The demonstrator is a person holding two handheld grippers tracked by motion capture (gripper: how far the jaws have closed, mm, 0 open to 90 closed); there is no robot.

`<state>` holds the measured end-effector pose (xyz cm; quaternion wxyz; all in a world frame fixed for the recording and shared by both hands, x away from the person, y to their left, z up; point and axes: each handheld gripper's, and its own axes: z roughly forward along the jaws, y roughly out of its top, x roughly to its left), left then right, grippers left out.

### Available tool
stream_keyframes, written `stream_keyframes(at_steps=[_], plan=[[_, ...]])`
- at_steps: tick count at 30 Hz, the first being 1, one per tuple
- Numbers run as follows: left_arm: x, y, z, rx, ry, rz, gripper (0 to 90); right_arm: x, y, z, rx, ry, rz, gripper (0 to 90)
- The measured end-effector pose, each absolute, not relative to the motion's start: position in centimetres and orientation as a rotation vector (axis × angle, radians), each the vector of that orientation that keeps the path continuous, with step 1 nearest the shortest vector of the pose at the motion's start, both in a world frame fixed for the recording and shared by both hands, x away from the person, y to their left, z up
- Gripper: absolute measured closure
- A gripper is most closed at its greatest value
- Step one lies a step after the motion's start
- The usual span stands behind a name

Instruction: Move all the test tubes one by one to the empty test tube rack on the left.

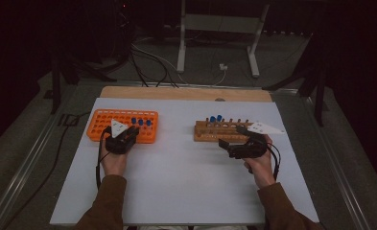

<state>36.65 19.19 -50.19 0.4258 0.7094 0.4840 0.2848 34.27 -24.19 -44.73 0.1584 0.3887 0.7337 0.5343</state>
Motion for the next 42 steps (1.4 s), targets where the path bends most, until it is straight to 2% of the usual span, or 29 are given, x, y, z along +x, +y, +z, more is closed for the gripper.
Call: stream_keyframes(at_steps=[14,18,32,40,42], plan=[[36.7,19.1,-50.5,1.784,1.220,0.702,77.3,34.3,-24.1,-44.8,1.112,2.100,1.525,0.0],[36.6,19.1,-50.4,1.784,1.243,0.711,68.6,34.3,-24.2,-44.8,1.114,2.099,1.529,0.0],[34.4,20.5,-48.3,1.684,1.214,0.617,50.7,34.3,-24.2,-45.0,1.120,2.100,1.524,0.0],[32.3,20.2,-47.6,1.661,1.218,0.609,27.9,34.3,-24.1,-45.0,1.122,2.100,1.522,0.0],[32.0,20.1,-47.7,1.669,1.217,0.605,25.8,34.3,-24.1,-45.0,1.123,2.100,1.522,0.0]])
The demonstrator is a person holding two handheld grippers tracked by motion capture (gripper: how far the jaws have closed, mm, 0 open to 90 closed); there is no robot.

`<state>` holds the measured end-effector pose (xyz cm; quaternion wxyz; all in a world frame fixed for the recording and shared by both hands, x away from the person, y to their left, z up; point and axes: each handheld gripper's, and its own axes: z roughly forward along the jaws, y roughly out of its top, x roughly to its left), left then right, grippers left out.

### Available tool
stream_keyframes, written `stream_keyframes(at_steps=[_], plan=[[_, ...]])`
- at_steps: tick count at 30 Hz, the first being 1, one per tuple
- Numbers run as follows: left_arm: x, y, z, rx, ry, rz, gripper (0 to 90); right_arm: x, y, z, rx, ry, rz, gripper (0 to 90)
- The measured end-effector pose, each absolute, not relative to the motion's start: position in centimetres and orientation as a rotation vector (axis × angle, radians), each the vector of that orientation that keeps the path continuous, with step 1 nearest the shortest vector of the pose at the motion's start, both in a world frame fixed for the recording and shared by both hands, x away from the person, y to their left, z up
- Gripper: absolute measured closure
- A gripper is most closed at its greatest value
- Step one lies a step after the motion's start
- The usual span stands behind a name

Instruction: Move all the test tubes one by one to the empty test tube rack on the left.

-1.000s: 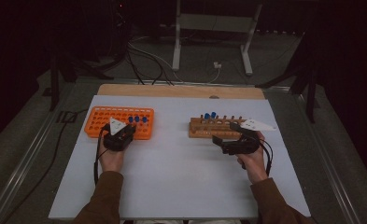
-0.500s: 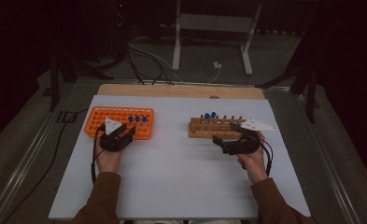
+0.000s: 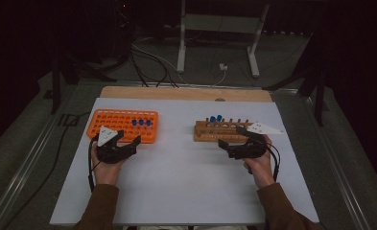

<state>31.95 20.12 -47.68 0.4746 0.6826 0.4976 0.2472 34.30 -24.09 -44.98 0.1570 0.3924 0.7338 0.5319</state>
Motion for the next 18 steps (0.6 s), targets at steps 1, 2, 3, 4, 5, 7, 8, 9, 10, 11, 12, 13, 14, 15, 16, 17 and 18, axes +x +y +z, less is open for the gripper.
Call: stream_keyframes(at_steps=[1,2,3,4,5,7,8,9,10,11,12,13,14,15,16,17,18], plan=[[31.7,20.1,-47.7,1.669,1.220,0.613,24.2,34.3,-24.1,-45.0,1.123,2.099,1.522,0.0],[31.5,20.2,-47.7,1.660,1.228,0.619,22.3,34.3,-24.1,-44.9,1.121,2.099,1.523,0.0],[31.3,20.3,-47.7,1.651,1.232,0.619,19.9,34.3,-24.0,-44.9,1.120,2.098,1.522,0.0],[31.2,20.5,-47.7,1.638,1.241,0.624,17.9,34.3,-24.0,-44.9,1.119,2.097,1.522,0.0],[31.1,20.6,-47.6,1.625,1.245,0.628,16.4,34.3,-24.0,-44.9,1.120,2.095,1.521,0.0],[30.9,20.9,-47.4,1.600,1.252,0.641,14.2,34.3,-24.0,-44.8,1.121,2.093,1.520,0.0],[30.8,21.0,-47.3,1.594,1.261,0.653,10.6,34.3,-24.0,-44.8,1.120,2.093,1.520,0.0],[30.7,21.1,-47.2,1.589,1.262,0.663,7.5,34.3,-24.0,-44.7,1.118,2.093,1.520,0.0],[30.7,21.2,-47.2,1.585,1.265,0.660,5.2,34.2,-23.9,-44.7,1.115,2.091,1.518,0.0],[30.7,21.3,-47.2,1.586,1.266,0.659,2.5,34.2,-23.9,-44.6,1.113,2.085,1.509,0.0],[30.6,21.4,-47.2,1.585,1.264,0.661,1.6,34.2,-23.9,-44.5,1.110,2.082,1.505,0.0],[30.6,21.4,-47.2,1.587,1.262,0.663,1.0,34.1,-23.9,-44.4,1.109,2.079,1.502,0.0],[30.6,21.5,-47.2,1.587,1.259,0.663,0.7,34.1,-24.0,-44.2,1.109,2.075,1.496,0.0],[30.5,21.5,-47.1,1.585,1.257,0.662,0.7,34.1,-24.0,-44.0,1.105,2.069,1.492,0.0],[30.5,21.5,-47.1,1.582,1.257,0.661,0.7,34.1,-24.1,-43.8,1.105,2.065,1.488,0.0],[30.4,21.5,-47.0,1.582,1.253,0.660,0.7,34.2,-24.1,-43.6,1.100,2.061,1.485,1.4],[30.3,21.4,-47.0,1.585,1.248,0.660,0.7,34.2,-24.2,-43.4,1.098,2.057,1.483,2.1]])
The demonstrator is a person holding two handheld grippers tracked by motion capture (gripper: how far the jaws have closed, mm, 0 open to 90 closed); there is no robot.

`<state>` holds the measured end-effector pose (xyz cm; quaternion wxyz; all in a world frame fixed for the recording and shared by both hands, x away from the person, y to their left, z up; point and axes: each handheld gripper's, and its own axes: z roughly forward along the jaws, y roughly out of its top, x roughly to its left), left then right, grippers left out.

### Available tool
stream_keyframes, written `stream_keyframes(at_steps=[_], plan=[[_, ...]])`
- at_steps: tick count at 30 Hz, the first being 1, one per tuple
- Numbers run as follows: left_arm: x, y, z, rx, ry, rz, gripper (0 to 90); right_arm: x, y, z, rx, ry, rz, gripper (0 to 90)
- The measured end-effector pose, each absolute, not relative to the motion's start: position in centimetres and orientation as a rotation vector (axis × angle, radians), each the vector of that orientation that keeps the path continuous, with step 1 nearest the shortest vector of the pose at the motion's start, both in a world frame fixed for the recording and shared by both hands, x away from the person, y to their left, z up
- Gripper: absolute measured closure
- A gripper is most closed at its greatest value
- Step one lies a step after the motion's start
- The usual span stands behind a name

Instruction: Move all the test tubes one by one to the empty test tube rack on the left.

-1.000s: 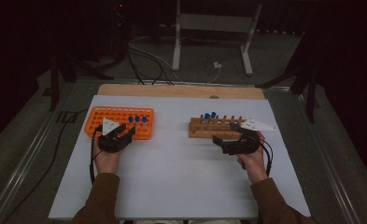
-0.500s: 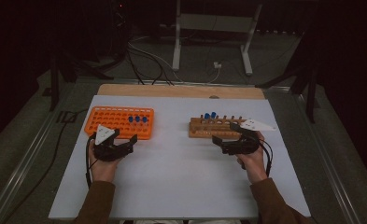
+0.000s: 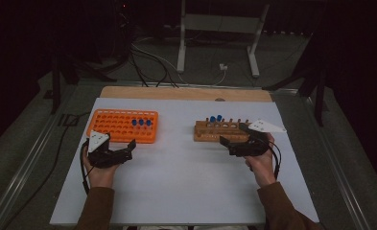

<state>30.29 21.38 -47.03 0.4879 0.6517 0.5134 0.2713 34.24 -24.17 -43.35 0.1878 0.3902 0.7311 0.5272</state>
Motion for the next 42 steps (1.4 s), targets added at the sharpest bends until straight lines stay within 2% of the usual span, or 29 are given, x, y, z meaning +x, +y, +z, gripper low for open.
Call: stream_keyframes(at_steps=[9,12,17,22,27,35,42], plan=[[29.9,20.0,-47.1,1.600,1.219,0.626,0.7,36.6,-24.3,-42.4,1.144,2.012,1.392,2.3],[29.9,19.7,-47.2,1.614,1.220,0.626,0.7,37.4,-24.1,-42.6,1.164,2.039,1.369,4.8],[29.9,19.7,-47.3,1.615,1.230,0.626,0.7,38.8,-23.2,-43.1,1.132,2.128,1.328,22.8],[30.1,19.8,-47.6,1.626,1.252,0.619,0.7,40.0,-22.1,-44.1,1.139,2.182,1.221,50.8],[30.1,19.9,-47.7,1.619,1.262,0.614,0.7,40.7,-21.5,-45.2,1.144,2.171,1.207,66.3],[30.2,20.0,-47.9,1.627,1.282,0.609,0.7,41.0,-21.1,-46.0,1.135,2.151,1.257,75.3],[30.2,20.0,-47.9,1.625,1.281,0.607,0.8,40.9,-20.8,-46.1,1.112,2.147,1.250,76.5]])
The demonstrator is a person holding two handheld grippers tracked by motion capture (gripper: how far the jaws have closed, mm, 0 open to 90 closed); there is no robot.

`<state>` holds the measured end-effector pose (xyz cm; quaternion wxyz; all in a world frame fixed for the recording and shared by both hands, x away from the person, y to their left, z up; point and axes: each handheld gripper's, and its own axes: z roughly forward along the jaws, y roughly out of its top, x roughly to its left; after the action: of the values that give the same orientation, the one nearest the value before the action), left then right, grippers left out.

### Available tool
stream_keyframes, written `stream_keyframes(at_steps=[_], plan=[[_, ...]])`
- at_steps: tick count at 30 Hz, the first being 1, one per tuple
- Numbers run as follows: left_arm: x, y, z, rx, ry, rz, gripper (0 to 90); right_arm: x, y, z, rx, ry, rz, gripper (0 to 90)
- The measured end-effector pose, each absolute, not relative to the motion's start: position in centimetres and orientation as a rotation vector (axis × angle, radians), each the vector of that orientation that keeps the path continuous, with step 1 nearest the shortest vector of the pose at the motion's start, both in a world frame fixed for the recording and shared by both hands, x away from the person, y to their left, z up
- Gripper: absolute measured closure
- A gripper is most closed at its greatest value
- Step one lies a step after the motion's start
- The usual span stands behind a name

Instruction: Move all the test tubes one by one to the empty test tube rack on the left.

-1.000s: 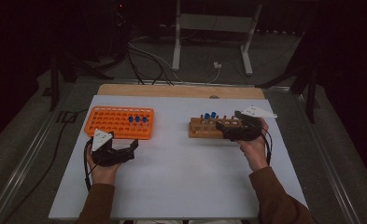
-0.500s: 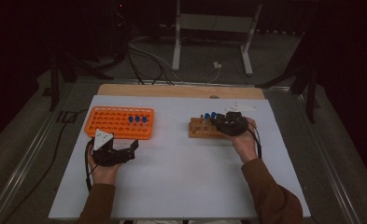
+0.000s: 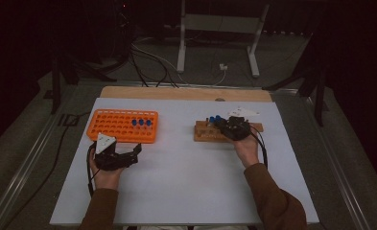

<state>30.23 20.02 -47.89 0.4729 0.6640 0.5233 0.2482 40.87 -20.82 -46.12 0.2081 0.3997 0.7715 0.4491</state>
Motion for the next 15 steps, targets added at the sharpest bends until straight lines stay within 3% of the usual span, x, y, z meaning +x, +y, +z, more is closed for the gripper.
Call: stream_keyframes(at_steps=[15], plan=[[30.3,19.6,-48.1,1.646,1.255,0.590,0.8,39.9,-21.4,-44.1,1.108,2.092,1.316,76.7]])
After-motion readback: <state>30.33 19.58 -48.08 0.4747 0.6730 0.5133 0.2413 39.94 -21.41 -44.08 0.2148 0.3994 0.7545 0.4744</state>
